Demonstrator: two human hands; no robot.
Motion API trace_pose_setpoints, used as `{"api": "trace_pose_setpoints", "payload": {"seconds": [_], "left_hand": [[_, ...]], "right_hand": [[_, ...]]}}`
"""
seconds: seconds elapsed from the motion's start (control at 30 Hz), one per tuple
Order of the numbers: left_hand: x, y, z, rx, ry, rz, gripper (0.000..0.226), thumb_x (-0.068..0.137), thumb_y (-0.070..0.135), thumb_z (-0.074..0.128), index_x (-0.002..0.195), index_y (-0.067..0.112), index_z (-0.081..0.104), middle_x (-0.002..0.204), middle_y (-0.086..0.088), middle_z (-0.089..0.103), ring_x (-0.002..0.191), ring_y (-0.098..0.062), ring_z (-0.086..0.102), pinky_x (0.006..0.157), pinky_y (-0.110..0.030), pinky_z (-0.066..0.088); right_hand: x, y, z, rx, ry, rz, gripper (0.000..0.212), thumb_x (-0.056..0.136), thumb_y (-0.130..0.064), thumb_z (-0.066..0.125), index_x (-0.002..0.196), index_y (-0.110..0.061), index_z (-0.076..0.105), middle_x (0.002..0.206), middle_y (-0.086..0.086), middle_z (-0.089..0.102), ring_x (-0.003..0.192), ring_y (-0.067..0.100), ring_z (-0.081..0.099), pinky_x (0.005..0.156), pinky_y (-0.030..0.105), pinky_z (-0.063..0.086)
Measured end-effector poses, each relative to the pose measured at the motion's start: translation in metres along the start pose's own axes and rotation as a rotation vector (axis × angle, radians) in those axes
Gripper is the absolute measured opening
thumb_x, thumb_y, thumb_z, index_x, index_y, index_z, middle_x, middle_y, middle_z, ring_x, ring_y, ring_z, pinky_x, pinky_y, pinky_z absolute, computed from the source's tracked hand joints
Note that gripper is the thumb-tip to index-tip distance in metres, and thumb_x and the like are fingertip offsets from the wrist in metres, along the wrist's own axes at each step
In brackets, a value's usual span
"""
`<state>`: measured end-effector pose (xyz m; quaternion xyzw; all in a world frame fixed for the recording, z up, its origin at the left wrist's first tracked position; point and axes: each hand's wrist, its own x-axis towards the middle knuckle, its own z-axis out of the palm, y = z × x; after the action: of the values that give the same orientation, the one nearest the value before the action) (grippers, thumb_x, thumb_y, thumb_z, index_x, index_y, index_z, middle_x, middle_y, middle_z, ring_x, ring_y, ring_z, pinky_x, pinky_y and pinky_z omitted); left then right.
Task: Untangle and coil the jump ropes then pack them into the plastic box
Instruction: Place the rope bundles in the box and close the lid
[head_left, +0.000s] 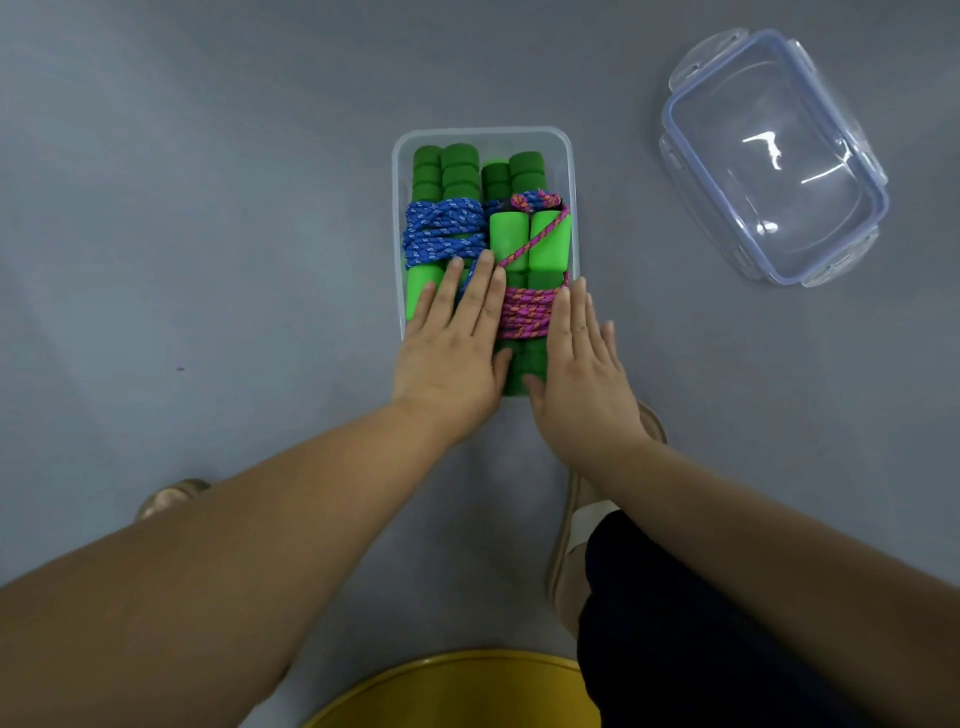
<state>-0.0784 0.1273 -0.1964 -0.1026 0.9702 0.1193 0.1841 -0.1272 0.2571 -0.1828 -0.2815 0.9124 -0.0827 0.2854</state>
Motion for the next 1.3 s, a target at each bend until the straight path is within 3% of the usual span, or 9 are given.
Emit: {"api": "trace_pose_setpoints", "payload": {"seconds": [0.17,0.27,0.37,0.6,0.67,0.77,0.87,0.93,1.3], "left_hand": [[-0.002,-0.004,0.005,-0.027,0.041,0.027,0.067,0.093,0.046,0.021,0.149,0.013,0.002,0.158,-0.009,-0.002,0.146,-0.029,-0.002,0.115,-0.037,-0.008],[0.002,0.002,0.003,-0.008,0.094,-0.020,0.064,0.093,0.048,0.016,0.145,0.018,-0.004,0.158,-0.010,-0.001,0.146,-0.030,-0.003,0.115,-0.041,-0.009],[0.009,0.001,-0.002,-0.045,0.084,-0.155,0.066,0.098,0.045,0.022,0.143,0.015,-0.017,0.157,-0.010,-0.016,0.144,-0.028,-0.016,0.113,-0.040,-0.017],[0.010,0.005,0.001,0.023,-0.052,-0.149,0.063,0.100,0.037,0.017,0.146,0.016,-0.021,0.153,-0.012,-0.029,0.141,-0.032,-0.025,0.114,-0.046,-0.016],[0.009,0.009,0.002,0.029,-0.073,-0.178,0.065,0.098,0.035,0.018,0.145,0.015,-0.023,0.152,-0.013,-0.030,0.140,-0.032,-0.027,0.113,-0.048,-0.016],[0.009,0.010,0.004,0.019,-0.078,-0.192,0.065,0.098,0.036,0.018,0.145,0.015,-0.022,0.152,-0.012,-0.030,0.140,-0.032,-0.028,0.112,-0.048,-0.018],[0.009,0.009,0.003,0.014,-0.080,-0.191,0.066,0.098,0.036,0.019,0.145,0.016,-0.023,0.152,-0.011,-0.031,0.140,-0.031,-0.028,0.111,-0.046,-0.019],[0.010,0.009,0.002,0.010,-0.083,-0.189,0.066,0.099,0.037,0.018,0.144,0.017,-0.024,0.151,-0.011,-0.032,0.140,-0.030,-0.029,0.111,-0.046,-0.019],[0.013,0.005,-0.010,-0.123,-0.102,-0.145,0.067,0.097,0.036,0.028,0.150,0.018,-0.008,0.154,-0.008,-0.026,0.141,-0.026,-0.026,0.112,-0.041,-0.018]], "right_hand": [[0.000,0.002,-0.001,-0.219,-0.023,0.009,0.078,0.097,-0.040,0.031,0.134,-0.001,-0.026,0.153,0.019,-0.020,0.131,0.023,-0.034,0.109,0.041,-0.020],[0.008,-0.009,-0.006,-0.074,0.076,-0.024,0.076,0.092,-0.028,0.038,0.144,0.003,-0.008,0.153,0.023,-0.014,0.136,0.025,-0.027,0.112,0.037,-0.016],[0.023,-0.008,-0.004,-0.079,0.145,-0.153,0.068,0.089,-0.029,0.026,0.145,0.003,0.003,0.155,0.022,0.000,0.140,0.025,-0.013,0.115,0.039,-0.004],[0.043,-0.002,-0.016,-0.282,-0.036,-0.246,0.085,0.087,-0.044,0.043,0.148,-0.002,0.002,0.157,0.017,-0.002,0.144,0.031,-0.008,0.118,0.041,-0.003],[0.045,-0.005,-0.024,-0.151,0.002,-0.261,0.076,0.081,-0.038,0.043,0.144,0.001,0.024,0.153,0.020,0.018,0.143,0.035,0.011,0.117,0.044,0.015],[0.052,-0.008,-0.027,0.111,0.397,-0.152,0.056,0.072,-0.028,0.037,0.117,0.000,0.054,0.128,0.021,0.049,0.117,0.038,0.044,0.098,0.043,0.041],[0.062,-0.009,-0.019,-0.019,0.256,-0.126,0.063,0.093,-0.036,0.034,0.146,-0.004,0.022,0.154,0.019,0.016,0.143,0.034,0.010,0.117,0.043,0.010],[0.068,-0.002,-0.009,-0.179,0.137,-0.140,0.069,0.096,-0.048,0.022,0.149,-0.009,0.000,0.157,0.012,-0.007,0.145,0.027,-0.011,0.116,0.044,-0.007],[0.073,0.002,-0.002,-0.209,0.133,-0.102,0.076,0.087,-0.058,0.002,0.149,-0.014,-0.004,0.158,0.007,-0.010,0.144,0.022,-0.013,0.116,0.051,-0.004]]}}
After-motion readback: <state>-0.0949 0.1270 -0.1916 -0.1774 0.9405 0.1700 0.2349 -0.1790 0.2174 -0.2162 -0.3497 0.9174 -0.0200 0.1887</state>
